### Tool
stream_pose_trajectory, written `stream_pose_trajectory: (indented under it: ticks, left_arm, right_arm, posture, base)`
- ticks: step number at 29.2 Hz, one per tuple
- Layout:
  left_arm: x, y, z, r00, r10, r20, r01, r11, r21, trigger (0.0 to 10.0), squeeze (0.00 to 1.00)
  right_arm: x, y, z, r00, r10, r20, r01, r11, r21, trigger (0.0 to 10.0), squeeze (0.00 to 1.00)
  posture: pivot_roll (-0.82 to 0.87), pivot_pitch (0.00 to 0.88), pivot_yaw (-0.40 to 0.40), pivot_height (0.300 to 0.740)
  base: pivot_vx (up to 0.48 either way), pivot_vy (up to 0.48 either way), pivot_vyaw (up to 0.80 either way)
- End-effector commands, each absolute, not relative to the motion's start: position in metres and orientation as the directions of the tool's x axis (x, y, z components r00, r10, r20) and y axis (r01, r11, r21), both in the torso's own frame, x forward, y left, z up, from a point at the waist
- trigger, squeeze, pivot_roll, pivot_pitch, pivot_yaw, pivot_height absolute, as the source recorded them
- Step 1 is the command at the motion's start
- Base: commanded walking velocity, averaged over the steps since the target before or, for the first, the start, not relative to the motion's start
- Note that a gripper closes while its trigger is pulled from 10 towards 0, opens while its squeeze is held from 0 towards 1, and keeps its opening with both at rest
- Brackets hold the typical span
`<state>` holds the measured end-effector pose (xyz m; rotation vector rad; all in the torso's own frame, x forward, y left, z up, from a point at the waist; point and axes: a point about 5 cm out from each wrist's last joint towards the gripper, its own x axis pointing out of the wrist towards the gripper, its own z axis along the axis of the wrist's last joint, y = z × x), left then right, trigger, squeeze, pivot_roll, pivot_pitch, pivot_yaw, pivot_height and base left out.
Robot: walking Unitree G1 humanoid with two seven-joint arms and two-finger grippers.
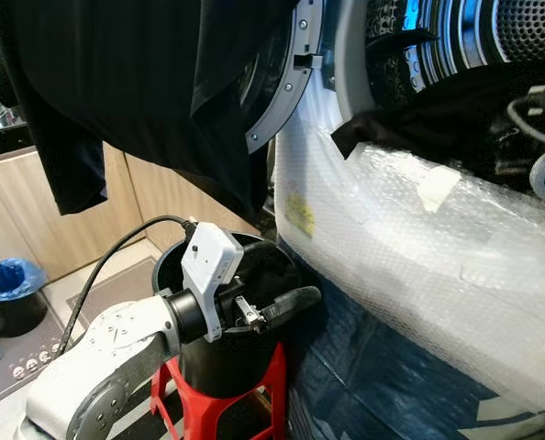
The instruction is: Clothes washing
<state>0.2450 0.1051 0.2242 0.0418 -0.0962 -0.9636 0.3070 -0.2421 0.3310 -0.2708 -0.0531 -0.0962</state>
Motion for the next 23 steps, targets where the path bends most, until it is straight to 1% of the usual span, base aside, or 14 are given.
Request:
stream_pose_trajectory:
  ticks: [1, 3, 7, 9, 11, 14, 15, 16, 17, 18, 19, 22, 23]
  left_arm:
    - [0.249, 0.108, 0.229, 0.582, -0.81, 0.07, 0.802, 0.586, 0.119, 10.0, 0.0]
    - [0.252, 0.111, 0.229, 0.602, -0.795, 0.074, 0.786, 0.606, 0.121, 10.0, 0.0]
    - [0.259, 0.116, 0.228, 0.648, -0.758, 0.073, 0.748, 0.651, 0.129, 10.0, 0.0]
    - [0.263, 0.118, 0.229, 0.663, -0.744, 0.083, 0.73, 0.668, 0.144, 10.0, 0.0]
    - [0.264, 0.119, 0.229, 0.669, -0.738, 0.09, 0.724, 0.675, 0.143, 10.0, 0.0]
    - [0.268, 0.122, 0.228, 0.697, -0.713, 0.085, 0.696, 0.7, 0.16, 10.0, 0.0]
    - [0.272, 0.125, 0.227, 0.725, -0.685, 0.075, 0.666, 0.725, 0.176, 10.0, 0.0]
    - [0.274, 0.127, 0.226, 0.745, -0.663, 0.07, 0.644, 0.743, 0.186, 10.0, 0.0]
    - [0.28, 0.132, 0.223, 0.776, -0.628, 0.055, 0.61, 0.771, 0.182, 10.0, 0.0]
    - [0.281, 0.133, 0.222, 0.785, -0.617, 0.048, 0.602, 0.779, 0.176, 10.0, 0.0]
    - [0.283, 0.135, 0.221, 0.796, -0.604, 0.043, 0.59, 0.79, 0.169, 10.0, 0.0]
    - [0.288, 0.14, 0.22, 0.822, -0.568, 0.042, 0.553, 0.814, 0.179, 10.0, 0.0]
    - [0.29, 0.143, 0.22, 0.832, -0.551, 0.055, 0.531, 0.823, 0.203, 10.0, 0.0]
  right_arm:
    - [0.301, -0.239, 0.335, 0.997, -0.016, 0.077, 0.038, 0.956, -0.29, 10.0, 1.0]
    - [0.293, -0.239, 0.339, 0.989, 0.086, 0.118, -0.052, 0.962, -0.267, 10.0, 1.0]
    - [0.278, -0.242, 0.341, 0.951, 0.253, 0.179, -0.231, 0.964, -0.133, 10.0, 1.0]
    - [0.274, -0.244, 0.335, 0.932, 0.307, 0.191, -0.293, 0.951, -0.098, 10.0, 1.0]
    - [0.272, -0.246, 0.328, 0.923, 0.334, 0.192, -0.324, 0.943, -0.082, 10.0, 1.0]
    - [0.268, -0.243, 0.316, 0.891, 0.414, 0.185, -0.413, 0.909, -0.048, 10.0, 1.0]
    - [0.263, -0.24, 0.306, 0.858, 0.481, 0.183, -0.485, 0.874, -0.025, 10.0, 1.0]
    - [0.26, -0.237, 0.301, 0.834, 0.519, 0.189, -0.526, 0.85, -0.011, 10.0, 1.0]
    - [0.256, -0.233, 0.292, 0.794, 0.571, 0.207, -0.587, 0.809, 0.021, 10.0, 0.75]
    - [0.255, -0.231, 0.29, 0.785, 0.583, 0.211, -0.601, 0.799, 0.03, 10.0, 0.75]
    - [0.254, -0.229, 0.284, 0.778, 0.594, 0.203, -0.612, 0.79, 0.037, 10.0, 0.0]
    - [0.25, -0.225, 0.269, 0.756, 0.63, 0.18, -0.648, 0.759, 0.062, 10.0, 0.0]
    - [0.248, -0.221, 0.262, 0.739, 0.65, 0.175, -0.667, 0.742, 0.061, 10.0, 0.0]
  posture:
    - [-0.07, 0.0, -0.046, 0.74]
    - [-0.07, 0.0, -0.043, 0.74]
    - [-0.07, 0.0, -0.034, 0.74]
    - [-0.07, 0.0, -0.032, 0.74]
    - [-0.07, 0.0, -0.029, 0.74]
    - [-0.07, 0.0, -0.029, 0.74]
    - [-0.07, 0.0, -0.028, 0.74]
    - [-0.07, 0.0, -0.028, 0.74]
    - [-0.07, 0.0, -0.027, 0.74]
    - [-0.07, 0.0, -0.026, 0.74]
    - [-0.06, 0.0, -0.027, 0.74]
    - [-0.06, 0.0, -0.026, 0.74]
    - [-0.06, 0.0, -0.025, 0.74]
  base:
    - [0.0, 0.0, 0.0]
    - [0.0, 0.0, 0.0]
    - [0.0, 0.0, 0.0]
    - [0.0, 0.0, 0.0]
    - [0.0, 0.0, 0.0]
    - [0.0, 0.0, 0.0]
    - [0.0, 0.0, 0.0]
    - [0.0, 0.0, 0.0]
    - [0.0, 0.0, 0.0]
    - [0.0, 0.0, 0.0]
    - [0.0, 0.0, 0.0]
    - [0.0, 0.0, 0.0]
    - [0.0, 0.0, 0.0]
